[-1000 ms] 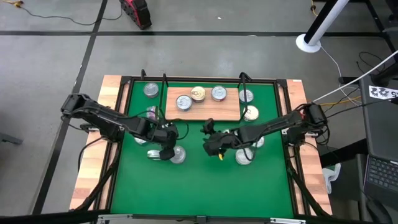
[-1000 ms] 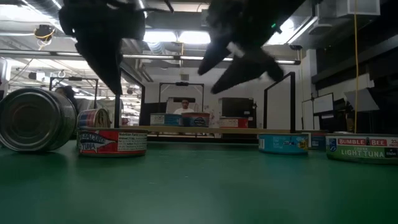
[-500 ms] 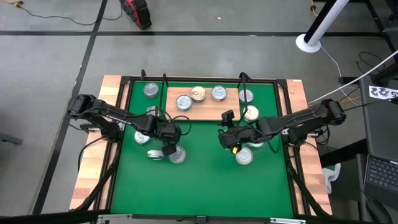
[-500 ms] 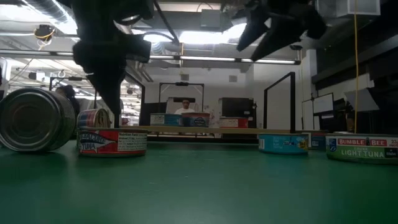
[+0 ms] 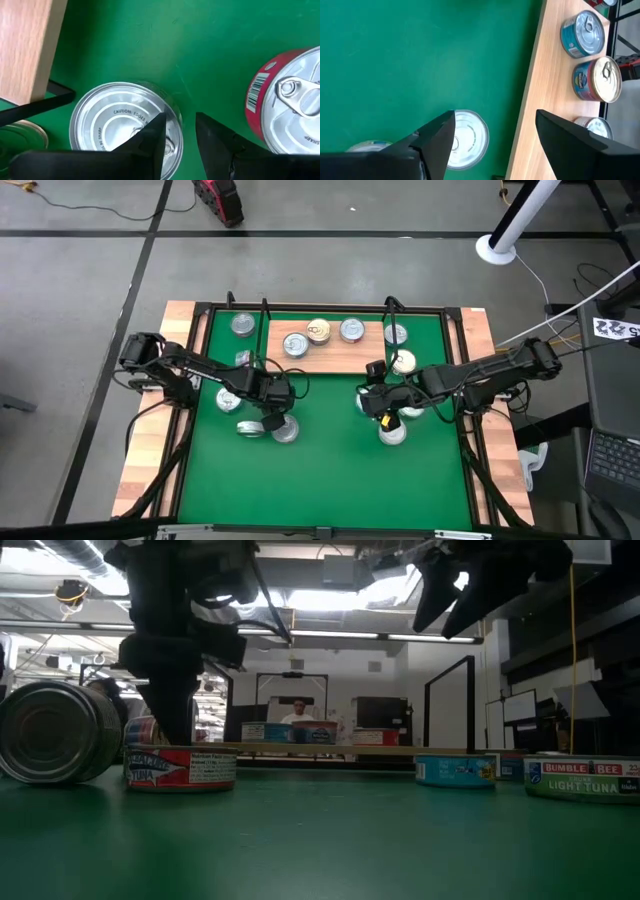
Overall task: Stack canned seafood by type on shelf
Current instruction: Put the green tuna can on the shelf
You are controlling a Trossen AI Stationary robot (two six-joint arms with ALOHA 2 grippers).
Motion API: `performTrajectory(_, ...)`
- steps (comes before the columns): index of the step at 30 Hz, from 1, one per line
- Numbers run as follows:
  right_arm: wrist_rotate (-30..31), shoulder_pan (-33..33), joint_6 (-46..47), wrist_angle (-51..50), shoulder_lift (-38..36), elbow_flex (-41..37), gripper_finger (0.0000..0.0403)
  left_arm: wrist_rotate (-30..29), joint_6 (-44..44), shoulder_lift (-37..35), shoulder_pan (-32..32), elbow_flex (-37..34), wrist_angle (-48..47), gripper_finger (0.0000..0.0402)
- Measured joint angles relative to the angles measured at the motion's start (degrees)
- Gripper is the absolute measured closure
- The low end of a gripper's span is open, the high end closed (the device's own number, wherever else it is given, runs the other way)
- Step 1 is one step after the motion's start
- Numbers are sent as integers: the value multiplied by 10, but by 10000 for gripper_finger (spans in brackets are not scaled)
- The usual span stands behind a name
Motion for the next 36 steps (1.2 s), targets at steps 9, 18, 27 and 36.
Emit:
performTrajectory(9, 0, 0, 0, 0, 0, 0, 127, 0, 3, -4, 0, 0, 5, 300)
performTrajectory(18, -5, 0, 0, 1, 1, 0, 127, -4, -11, -4, 11, 0, 2, 201)
performTrajectory(27, -5, 0, 3, 2, 1, 0, 127, -5, -13, -4, 12, 0, 3, 181)
performTrajectory(36, -17, 0, 4, 5, 1, 0, 127, -19, -15, 32, 12, 3, 2, 222)
